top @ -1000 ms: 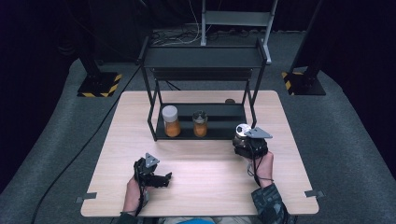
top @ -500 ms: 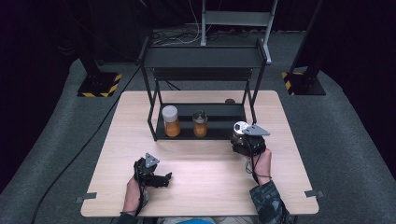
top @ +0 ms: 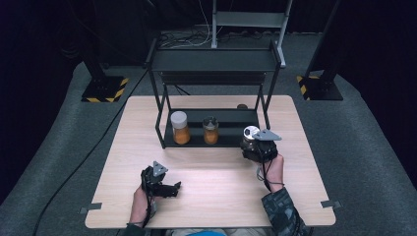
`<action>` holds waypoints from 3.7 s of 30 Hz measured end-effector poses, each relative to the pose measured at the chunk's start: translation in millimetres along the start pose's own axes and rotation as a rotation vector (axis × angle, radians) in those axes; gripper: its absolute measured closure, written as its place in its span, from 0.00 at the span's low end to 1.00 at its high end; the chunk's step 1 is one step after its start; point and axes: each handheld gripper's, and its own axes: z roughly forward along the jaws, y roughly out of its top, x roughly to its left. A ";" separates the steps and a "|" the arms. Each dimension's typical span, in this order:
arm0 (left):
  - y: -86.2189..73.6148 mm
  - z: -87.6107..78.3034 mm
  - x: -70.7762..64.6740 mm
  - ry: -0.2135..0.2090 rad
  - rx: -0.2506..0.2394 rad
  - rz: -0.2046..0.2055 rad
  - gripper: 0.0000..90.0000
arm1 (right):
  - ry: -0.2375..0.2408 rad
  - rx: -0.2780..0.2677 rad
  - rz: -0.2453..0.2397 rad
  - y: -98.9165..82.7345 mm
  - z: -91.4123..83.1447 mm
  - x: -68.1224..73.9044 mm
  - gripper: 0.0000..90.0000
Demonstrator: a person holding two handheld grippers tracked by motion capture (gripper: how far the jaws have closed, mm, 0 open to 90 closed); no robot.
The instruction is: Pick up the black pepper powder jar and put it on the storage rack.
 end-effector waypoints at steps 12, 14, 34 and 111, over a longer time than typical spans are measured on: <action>0.2 0.3 1.2 -0.005 0.001 -0.007 0.01 | 0.002 -0.003 -0.002 5.2 5.1 -0.6 0.34; 0.4 0.3 1.3 -0.006 0.002 -0.007 0.01 | 0.002 -0.004 -0.001 5.9 6.0 -0.7 0.34; 0.1 0.2 0.6 -0.003 0.000 -0.003 0.01 | 0.004 -0.013 -0.003 13.9 10.3 -2.1 0.34; 0.3 0.3 1.4 -0.006 0.002 -0.006 0.01 | 0.000 0.031 0.014 29.9 46.0 -7.8 0.34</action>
